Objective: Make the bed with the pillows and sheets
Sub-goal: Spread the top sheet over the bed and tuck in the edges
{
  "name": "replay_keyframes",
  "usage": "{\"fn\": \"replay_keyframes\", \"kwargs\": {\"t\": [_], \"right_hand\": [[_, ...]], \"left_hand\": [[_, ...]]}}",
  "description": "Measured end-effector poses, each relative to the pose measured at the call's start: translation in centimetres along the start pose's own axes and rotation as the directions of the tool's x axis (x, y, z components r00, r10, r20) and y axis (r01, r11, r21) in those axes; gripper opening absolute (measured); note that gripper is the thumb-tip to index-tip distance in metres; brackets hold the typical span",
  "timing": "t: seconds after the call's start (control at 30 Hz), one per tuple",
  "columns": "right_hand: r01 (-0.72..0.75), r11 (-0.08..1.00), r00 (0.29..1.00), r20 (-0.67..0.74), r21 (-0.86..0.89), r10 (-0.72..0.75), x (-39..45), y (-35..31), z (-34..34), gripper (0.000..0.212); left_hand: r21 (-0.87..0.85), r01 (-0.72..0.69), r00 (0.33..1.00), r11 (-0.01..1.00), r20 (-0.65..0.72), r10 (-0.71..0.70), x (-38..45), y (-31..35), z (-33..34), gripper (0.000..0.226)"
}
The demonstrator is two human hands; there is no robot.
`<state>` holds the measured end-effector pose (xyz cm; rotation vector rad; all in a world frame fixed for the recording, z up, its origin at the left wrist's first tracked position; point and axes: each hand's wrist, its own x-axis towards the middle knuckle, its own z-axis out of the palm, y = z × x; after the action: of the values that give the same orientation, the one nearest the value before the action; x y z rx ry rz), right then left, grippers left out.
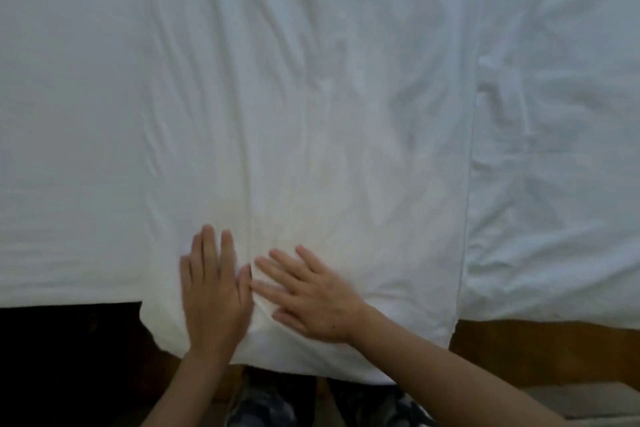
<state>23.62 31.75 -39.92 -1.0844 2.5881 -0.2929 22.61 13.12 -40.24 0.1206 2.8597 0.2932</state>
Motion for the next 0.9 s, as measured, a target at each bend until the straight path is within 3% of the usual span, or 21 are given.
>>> {"fn": "replay_keyframes", "kwargs": {"t": [0.07,0.13,0.2,0.27,0.4,0.47,0.53,0.67,0.83,0.9], "right_hand": [[0.030,0.999,0.997,-0.071,0.029,-0.028,0.8,1.5,-2.0,0.048],[-0.106,0.992,0.959,-0.257,0.064,0.119,3.0,4.6,-4.6,0.045],[-0.321,0.942,0.835,-0.441,0.095,0.329,6.2,9.2,-7.8,0.045],[-0.518,0.851,0.711,-0.508,0.089,0.486,9.6,14.3,-10.8,0.050],[-0.807,0.566,0.486,-0.353,0.172,0.800,10.5,23.3,-13.2,0.059],[-0.867,0.457,0.407,-0.244,0.199,0.880,7.7,25.1,-11.1,0.060],[-0.887,0.414,0.372,-0.212,0.203,0.903,3.5,23.7,-7.8,0.060],[-0.879,0.385,0.325,-0.238,0.280,0.915,-4.6,18.2,-2.6,0.061],[-0.859,0.399,0.345,-0.213,0.321,0.914,-9.5,14.1,-0.3,0.058],[-0.847,0.412,0.360,-0.208,0.336,0.910,-10.1,13.6,-0.2,0.058]], "left_hand": [[-0.116,0.045,0.998,0.992,-0.028,-0.048,0.4,0.3,-1.5,0.054],[-0.233,0.054,0.986,0.971,-0.144,-0.089,3.3,1.4,-3.3,0.052],[-0.237,-0.010,0.957,0.972,-0.284,-0.060,8.6,3.2,-5.1,0.049],[-0.161,-0.046,0.933,0.986,-0.360,-0.016,14.9,5.4,-6.5,0.049],[-0.057,-0.129,0.954,0.990,-0.278,0.109,24.2,10.3,-7.0,0.057],[0.023,-0.282,0.940,0.959,-0.193,0.281,24.1,12.2,-4.6,0.060],[0.059,-0.444,0.886,0.894,-0.119,0.448,20.1,13.6,-1.1,0.063],[-0.077,-0.615,0.788,0.785,-0.015,0.615,7.7,17.1,3.7,0.064],[-0.089,-0.746,0.618,0.660,0.276,0.736,-1.8,19.1,5.8,0.069],[-0.088,-0.810,0.525,0.580,0.333,0.783,-3.2,18.9,5.9,0.066]]}}
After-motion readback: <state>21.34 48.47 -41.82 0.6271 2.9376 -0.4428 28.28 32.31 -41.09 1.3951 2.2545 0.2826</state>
